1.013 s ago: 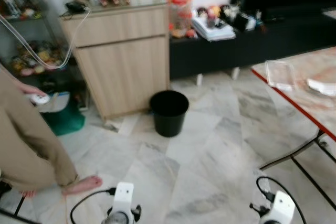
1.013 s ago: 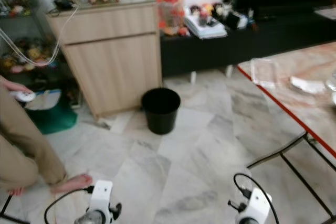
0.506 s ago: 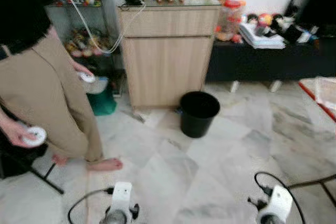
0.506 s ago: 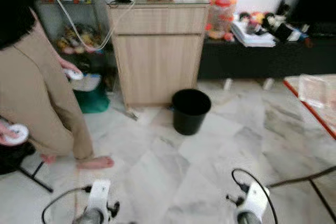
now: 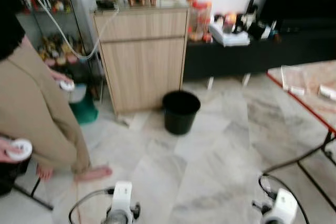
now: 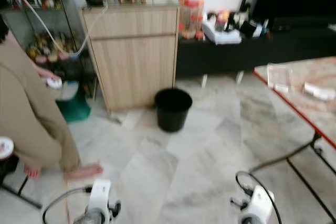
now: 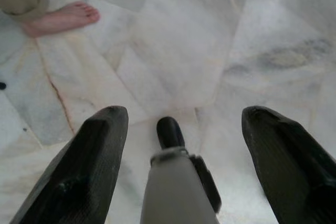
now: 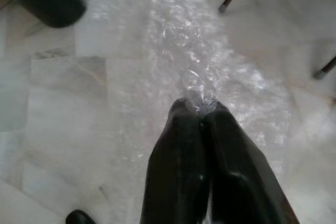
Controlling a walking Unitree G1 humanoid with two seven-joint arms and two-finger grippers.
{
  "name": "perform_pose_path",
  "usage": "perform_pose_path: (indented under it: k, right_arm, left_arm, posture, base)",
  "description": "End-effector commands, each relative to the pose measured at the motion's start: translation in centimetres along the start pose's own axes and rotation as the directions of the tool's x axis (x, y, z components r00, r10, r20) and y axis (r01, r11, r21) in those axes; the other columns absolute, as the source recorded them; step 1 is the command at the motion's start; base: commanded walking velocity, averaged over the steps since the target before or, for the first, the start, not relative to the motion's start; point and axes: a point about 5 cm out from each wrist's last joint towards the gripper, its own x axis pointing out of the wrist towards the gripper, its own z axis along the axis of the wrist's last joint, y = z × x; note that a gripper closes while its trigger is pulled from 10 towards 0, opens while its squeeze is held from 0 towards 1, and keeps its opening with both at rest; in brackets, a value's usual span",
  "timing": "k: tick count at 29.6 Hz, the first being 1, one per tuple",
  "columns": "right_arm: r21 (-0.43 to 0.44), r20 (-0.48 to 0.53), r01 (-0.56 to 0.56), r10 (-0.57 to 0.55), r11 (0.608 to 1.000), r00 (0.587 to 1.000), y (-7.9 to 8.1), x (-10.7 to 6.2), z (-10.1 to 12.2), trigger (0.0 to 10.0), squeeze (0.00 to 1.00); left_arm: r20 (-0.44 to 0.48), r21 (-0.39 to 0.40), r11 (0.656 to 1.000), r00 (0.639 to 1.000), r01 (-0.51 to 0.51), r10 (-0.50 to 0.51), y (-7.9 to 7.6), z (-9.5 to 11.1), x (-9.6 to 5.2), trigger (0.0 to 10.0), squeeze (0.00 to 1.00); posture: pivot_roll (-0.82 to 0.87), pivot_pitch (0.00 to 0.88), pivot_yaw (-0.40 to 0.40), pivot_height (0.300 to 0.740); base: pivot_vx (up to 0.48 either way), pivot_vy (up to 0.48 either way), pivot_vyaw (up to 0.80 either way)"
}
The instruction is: Picking trash to rubbish bin
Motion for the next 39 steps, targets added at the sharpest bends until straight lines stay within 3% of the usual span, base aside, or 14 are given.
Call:
perform_pose_path:
  k: [1,34,39]
  right_arm:
    - [-0.007,0.023,0.009,-0.009,1.0,1.0,-0.31,0.14,0.89,10.0,0.0]
    - [-0.026,0.028,0.002,-0.001,1.0,1.0,-0.17,0.2,1.12,10.0,0.0]
    - [-0.028,0.03,0.001,0.0,1.0,1.0,-0.07,0.22,1.18,10.0,0.0]
  left_arm:
    - [-0.016,-0.005,1.0,1.0,0.001,-0.001,-0.27,-0.52,-0.1,10.0,0.0]
    - [-0.014,0.002,1.0,1.0,0.003,-0.003,-0.26,-0.53,-0.1,10.0,0.0]
    - [-0.017,0.006,1.0,1.0,0.004,-0.004,-0.18,-0.64,-0.12,10.0,0.0]
  posture:
    - [-0.14,0.02,-0.047,0.74]
    - [-0.13,0.0,-0.044,0.74]
    - [-0.13,0.0,-0.043,0.74]
  base:
    - [0.296,0.0,0.0]
    - [0.298,0.0,0.06]
    - [0.296,0.0,-0.64]
